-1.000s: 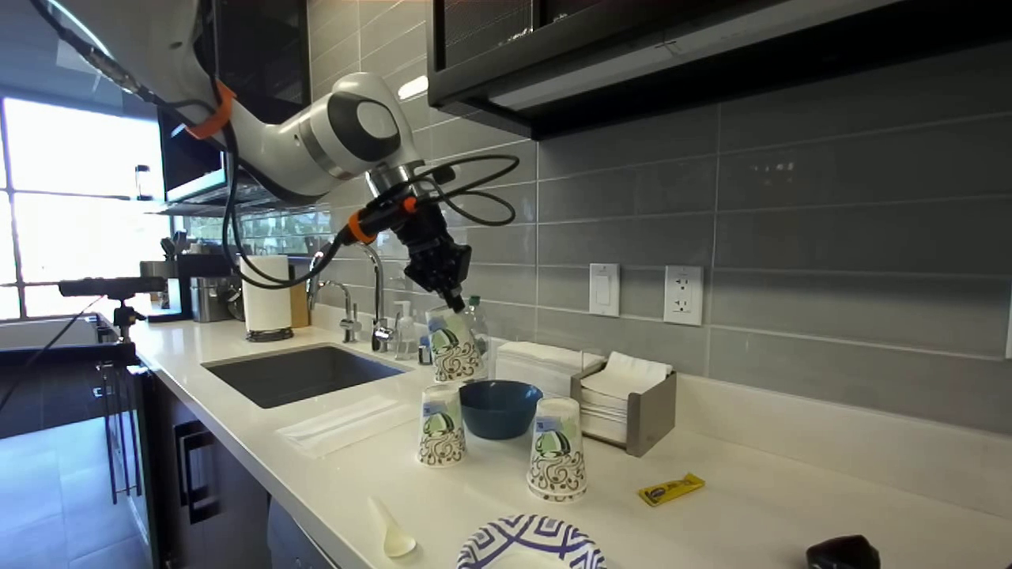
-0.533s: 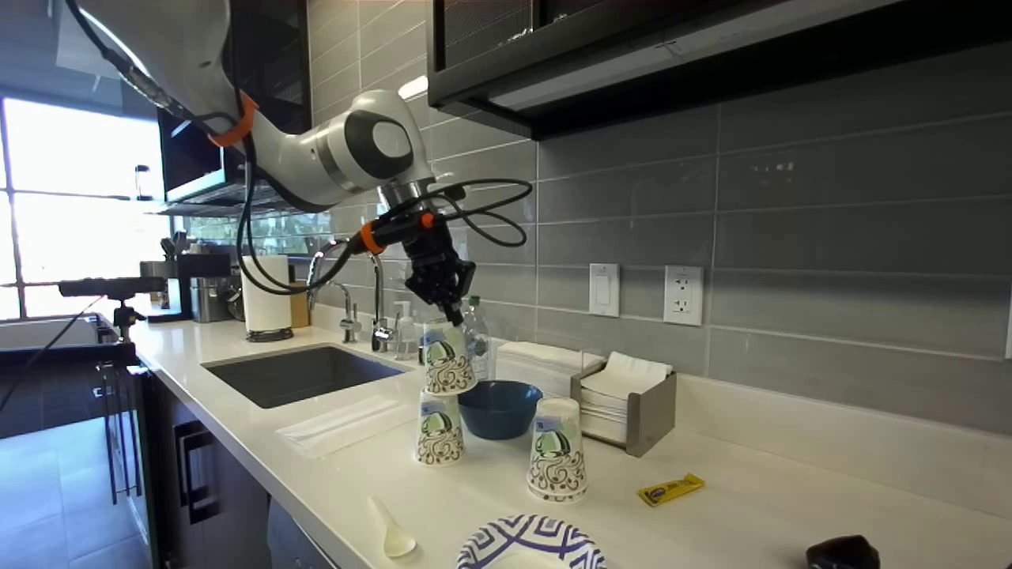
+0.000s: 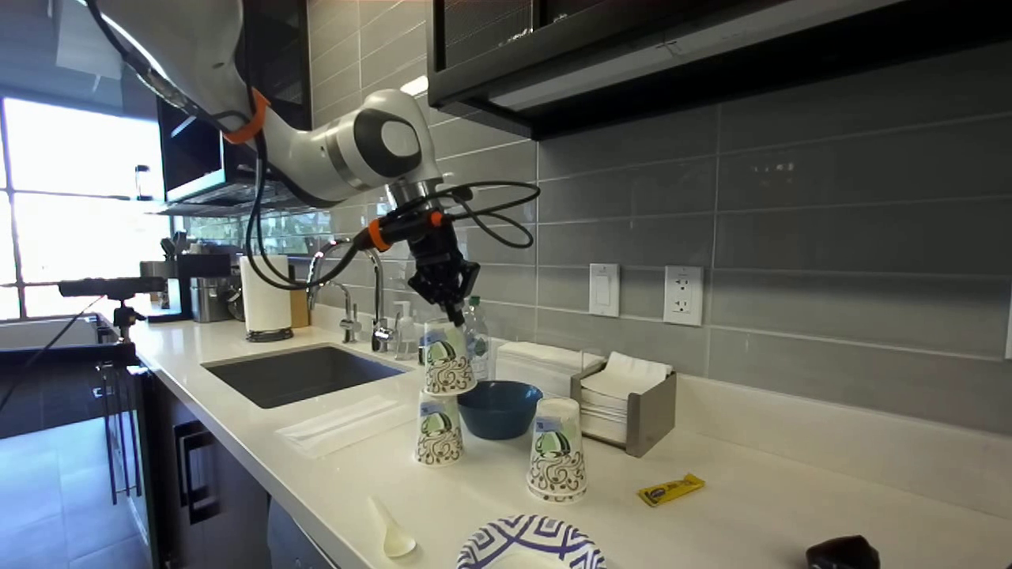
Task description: Put the second right cup on the first right cup, then put the second left cup on the first left cup
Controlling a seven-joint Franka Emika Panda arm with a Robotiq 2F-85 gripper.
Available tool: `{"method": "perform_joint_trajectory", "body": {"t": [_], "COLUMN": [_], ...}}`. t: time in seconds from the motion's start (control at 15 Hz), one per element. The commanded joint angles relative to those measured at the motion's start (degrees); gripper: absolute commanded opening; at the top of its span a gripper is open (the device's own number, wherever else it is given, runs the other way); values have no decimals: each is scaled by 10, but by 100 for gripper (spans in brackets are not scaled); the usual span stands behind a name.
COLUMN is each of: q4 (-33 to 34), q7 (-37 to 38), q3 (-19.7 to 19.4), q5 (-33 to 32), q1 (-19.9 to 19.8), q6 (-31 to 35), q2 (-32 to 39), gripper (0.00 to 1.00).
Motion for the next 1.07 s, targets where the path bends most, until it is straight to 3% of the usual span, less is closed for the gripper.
{"method": "perform_joint_trajectory", "body": {"t": [0.0, 1.0], "q4": [17, 18], "q7": [-13, -23], "q3": [-6, -6], "q5": [9, 15], "q1": [12, 22], "q6": [-29, -48], "q2": [3, -3], "gripper": [1, 1]}}
